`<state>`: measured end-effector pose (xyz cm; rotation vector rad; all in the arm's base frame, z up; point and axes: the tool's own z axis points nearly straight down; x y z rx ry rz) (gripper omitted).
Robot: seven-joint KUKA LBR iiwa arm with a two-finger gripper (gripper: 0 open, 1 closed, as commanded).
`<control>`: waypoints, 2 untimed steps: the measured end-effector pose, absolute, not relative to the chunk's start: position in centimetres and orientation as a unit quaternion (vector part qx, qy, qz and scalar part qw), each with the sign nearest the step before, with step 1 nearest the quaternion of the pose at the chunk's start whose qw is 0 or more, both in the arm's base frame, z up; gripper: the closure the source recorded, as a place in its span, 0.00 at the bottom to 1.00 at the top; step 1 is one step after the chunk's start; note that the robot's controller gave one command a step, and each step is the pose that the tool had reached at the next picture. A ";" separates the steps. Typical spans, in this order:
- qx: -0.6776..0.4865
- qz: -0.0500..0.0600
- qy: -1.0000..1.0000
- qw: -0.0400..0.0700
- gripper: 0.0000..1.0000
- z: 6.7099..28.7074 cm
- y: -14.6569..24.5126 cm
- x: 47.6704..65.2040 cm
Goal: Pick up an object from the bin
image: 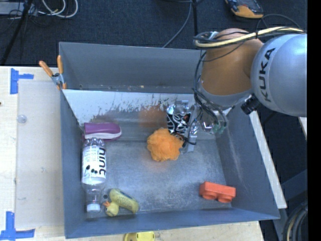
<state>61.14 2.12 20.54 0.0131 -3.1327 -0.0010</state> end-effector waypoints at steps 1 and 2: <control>0.004 0.000 -1.000 0.001 0.00 21.0 2.1 61.3; 0.012 0.000 -1.000 -0.001 0.00 15.8 2.9 60.9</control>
Offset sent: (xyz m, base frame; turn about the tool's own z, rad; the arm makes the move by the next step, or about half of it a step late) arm -0.0111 0.0205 -0.1354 -0.0448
